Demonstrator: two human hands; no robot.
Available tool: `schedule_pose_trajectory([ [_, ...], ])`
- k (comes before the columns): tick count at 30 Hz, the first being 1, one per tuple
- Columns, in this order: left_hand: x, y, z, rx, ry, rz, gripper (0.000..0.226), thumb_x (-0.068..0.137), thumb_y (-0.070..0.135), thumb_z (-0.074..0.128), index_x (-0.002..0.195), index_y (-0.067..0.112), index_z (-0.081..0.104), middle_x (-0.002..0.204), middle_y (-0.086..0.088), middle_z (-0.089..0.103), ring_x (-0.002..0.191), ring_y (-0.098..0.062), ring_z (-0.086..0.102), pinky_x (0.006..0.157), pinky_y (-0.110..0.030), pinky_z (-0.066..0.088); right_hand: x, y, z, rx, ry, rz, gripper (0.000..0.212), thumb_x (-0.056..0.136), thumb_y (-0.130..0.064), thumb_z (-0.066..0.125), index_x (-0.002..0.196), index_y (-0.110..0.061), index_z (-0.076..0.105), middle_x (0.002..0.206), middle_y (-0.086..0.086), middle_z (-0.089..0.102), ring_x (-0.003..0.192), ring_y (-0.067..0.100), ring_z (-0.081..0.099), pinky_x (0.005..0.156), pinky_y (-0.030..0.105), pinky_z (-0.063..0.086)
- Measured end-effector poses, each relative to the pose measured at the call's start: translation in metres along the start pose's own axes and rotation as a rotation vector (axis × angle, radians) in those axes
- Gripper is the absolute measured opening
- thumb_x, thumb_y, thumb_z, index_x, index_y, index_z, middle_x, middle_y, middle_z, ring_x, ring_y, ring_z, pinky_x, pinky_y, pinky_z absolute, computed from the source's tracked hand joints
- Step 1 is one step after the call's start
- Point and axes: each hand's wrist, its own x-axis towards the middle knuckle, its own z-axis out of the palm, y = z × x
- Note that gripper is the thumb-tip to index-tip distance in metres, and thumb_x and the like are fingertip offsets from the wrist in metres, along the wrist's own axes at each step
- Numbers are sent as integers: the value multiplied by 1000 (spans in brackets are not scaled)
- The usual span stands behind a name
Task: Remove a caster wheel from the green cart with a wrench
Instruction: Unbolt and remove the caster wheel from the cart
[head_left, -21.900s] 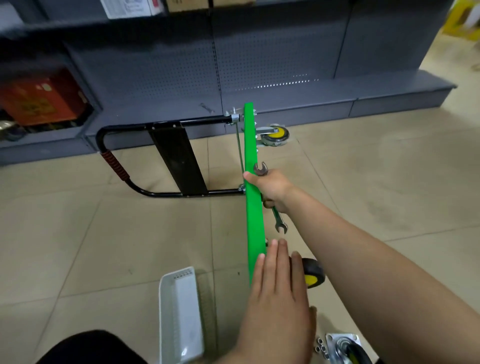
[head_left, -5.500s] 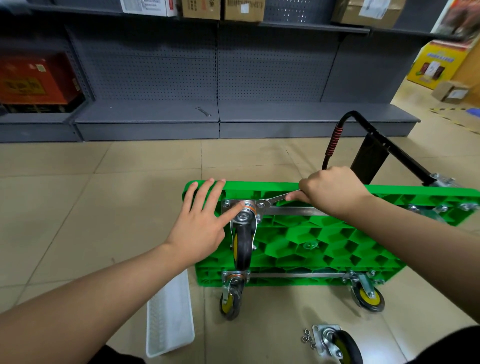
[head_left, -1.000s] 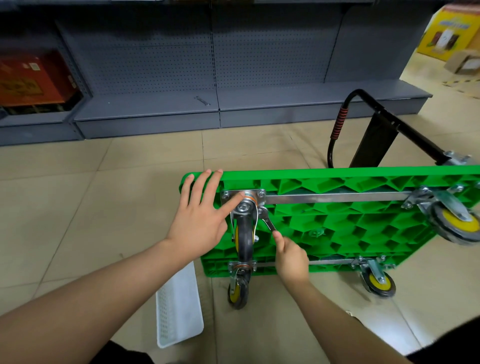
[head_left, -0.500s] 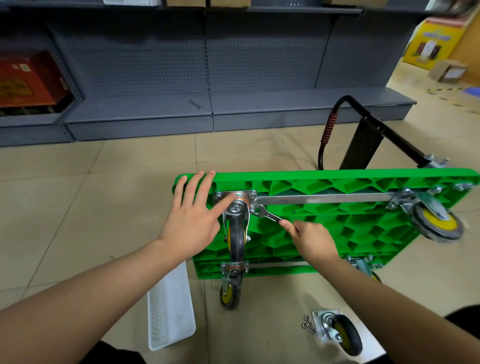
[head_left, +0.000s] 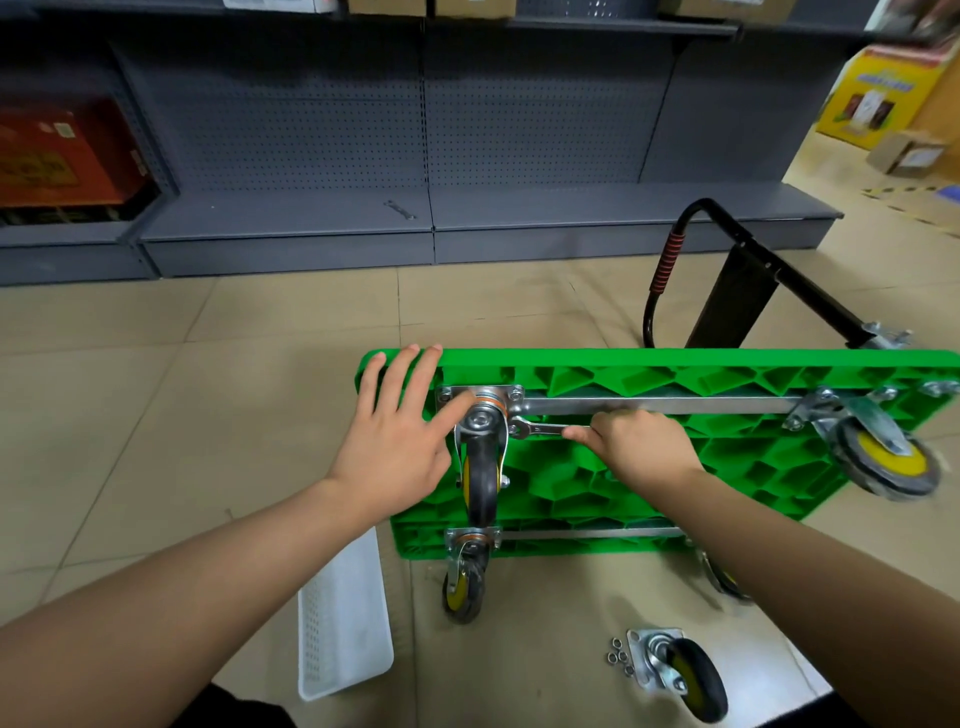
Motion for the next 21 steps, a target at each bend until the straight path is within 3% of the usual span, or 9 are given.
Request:
schedule_pose_trajectory([
  [2, -1, -3, 1, 8, 6, 20, 64, 82, 27, 57, 146, 30, 50, 159, -26, 29, 145, -47, 27, 117, -65, 19, 2, 2, 3, -5, 44, -12, 58, 95, -68, 36, 70, -19, 52, 77, 7, 69, 76, 35, 68, 57, 34, 38],
  [6, -1, -4, 2, 17, 10, 21, 66, 82, 27, 58, 147, 31, 49, 159, -26, 28, 146, -47, 26, 117, -65, 19, -2, 4, 18, -16, 287, -38, 66, 92, -66, 40, 49, -16, 47, 43, 6, 51, 35, 32, 52, 38, 27, 33],
  [12, 0, -3, 2, 18, 22, 17, 67, 80, 25, 60, 146, 31, 50, 159, -26, 29, 146, -47, 26, 117, -65, 19, -1, 6, 23, 0, 365, -48, 57, 90, -62, 39, 50, -21, 34, 40, 4, 45, 30, 30, 45, 40, 23, 23],
  [17, 0, -2, 2, 11, 33, 9, 67, 79, 23, 60, 145, 31, 51, 159, -26, 30, 145, -47, 27, 117, -65, 20, -8, 2, 34, 90, 217, 65, 63, 92, -65, 38, 52, -17, 43, 45, 8, 48, 37, 33, 51, 40, 28, 31],
  [19, 0, -2, 1, 7, 35, 11, 68, 77, 23, 61, 144, 31, 52, 158, -26, 31, 145, -47, 28, 116, -65, 21, -16, -11, 44, 200, 40, 176, 64, 96, -66, 37, 62, -16, 54, 59, 12, 58, 58, 37, 62, 52, 35, 40],
  [21, 0, -3, 1, 2, 42, 19, 68, 77, 23, 62, 144, 31, 53, 158, -26, 31, 145, -47, 29, 116, -65, 21, -37, -37, 70, 451, -126, 366, 61, 99, -63, 36, 60, -17, 48, 63, 11, 55, 73, 39, 63, 63, 38, 41],
])
